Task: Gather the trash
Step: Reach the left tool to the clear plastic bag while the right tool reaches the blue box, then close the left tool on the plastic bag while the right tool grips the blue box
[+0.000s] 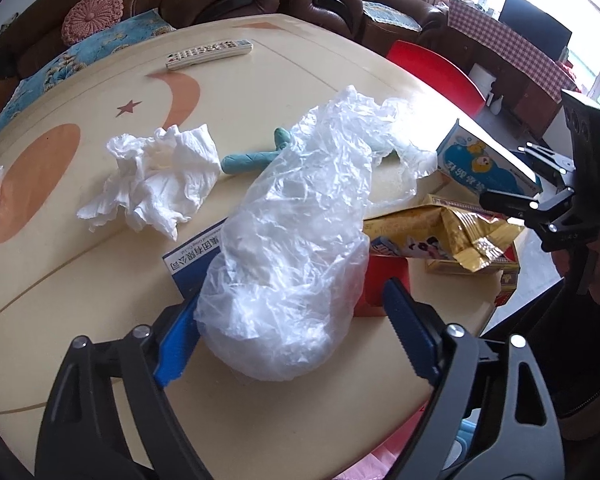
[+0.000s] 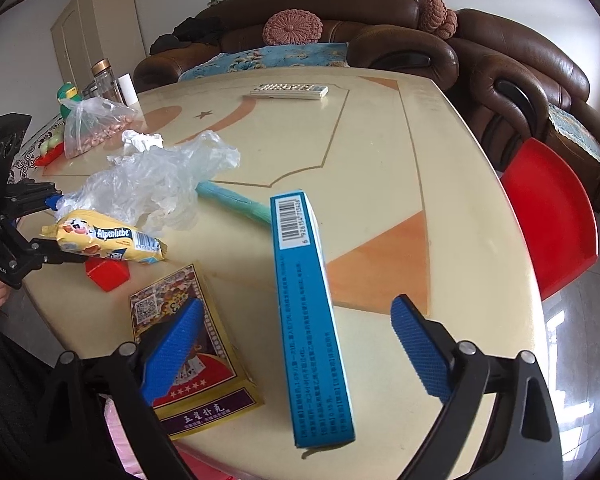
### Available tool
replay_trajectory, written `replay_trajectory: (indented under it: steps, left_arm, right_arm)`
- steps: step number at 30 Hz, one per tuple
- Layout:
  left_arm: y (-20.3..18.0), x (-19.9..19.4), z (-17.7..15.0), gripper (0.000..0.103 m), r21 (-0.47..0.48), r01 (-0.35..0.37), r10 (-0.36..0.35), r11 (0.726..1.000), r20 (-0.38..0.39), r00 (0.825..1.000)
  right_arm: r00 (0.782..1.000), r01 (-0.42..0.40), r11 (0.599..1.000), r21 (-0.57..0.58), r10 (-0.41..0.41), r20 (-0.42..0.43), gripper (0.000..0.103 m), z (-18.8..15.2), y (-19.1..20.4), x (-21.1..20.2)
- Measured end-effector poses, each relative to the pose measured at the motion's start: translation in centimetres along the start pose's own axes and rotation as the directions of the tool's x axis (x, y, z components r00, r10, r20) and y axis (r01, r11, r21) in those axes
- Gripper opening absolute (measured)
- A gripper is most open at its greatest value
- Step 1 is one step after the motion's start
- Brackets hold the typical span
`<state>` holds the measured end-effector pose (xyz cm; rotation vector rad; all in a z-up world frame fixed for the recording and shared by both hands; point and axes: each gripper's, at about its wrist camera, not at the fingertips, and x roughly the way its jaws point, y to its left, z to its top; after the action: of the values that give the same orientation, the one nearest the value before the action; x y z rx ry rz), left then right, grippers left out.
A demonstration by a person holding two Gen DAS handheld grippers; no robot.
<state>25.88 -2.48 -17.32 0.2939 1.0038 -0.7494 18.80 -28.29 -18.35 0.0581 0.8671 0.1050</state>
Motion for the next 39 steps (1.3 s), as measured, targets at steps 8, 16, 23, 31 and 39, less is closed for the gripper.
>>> replay_trajectory:
  steps: [8, 16, 23, 31, 39]
  left_arm:
    - [1.5, -0.4, 0.2, 0.064, -0.088, 0.022, -0.021, 0.996, 0.018, 1.000]
    - [1.7, -0.6, 0.2, 0.051, -0.114, 0.002, 0.000, 0.994, 0.018, 1.000]
    - [1.5, -0.9, -0.2, 0.043, -0.119, 0.014, -0.012, 0.993, 0.016, 1.000]
    - [0.9, -2.0, -0.4, 0.039, -0.114, 0.010, -0.006, 0.993, 0.036, 0.999]
    - [1.5, -4.2, -0.4, 0.039, -0.169, -0.047, 0.065, 0.985, 0.105, 0.992]
  right_arm:
    - [1.000, -0.005, 1.000, 0.014, 0.005, -0.007, 0.078, -0.2, -0.2, 0.4]
    - [1.000, 0.006, 1.000, 0.021, -0.005, -0.015, 0.067, -0.2, -0.2, 0.6]
    - [0.999, 0.024, 1.000, 0.013, -0.023, -0.028, 0.039, -0.2, -0.1, 0.8]
    - [0.999, 0.009, 1.000, 0.022, -0.008, -0.045, 0.023, -0.3, 0.0, 0.9]
    - [0.999, 0.043, 0.998, 0.052, -0.043, -0.002, 0.023, 0.6, -0.2, -0.3]
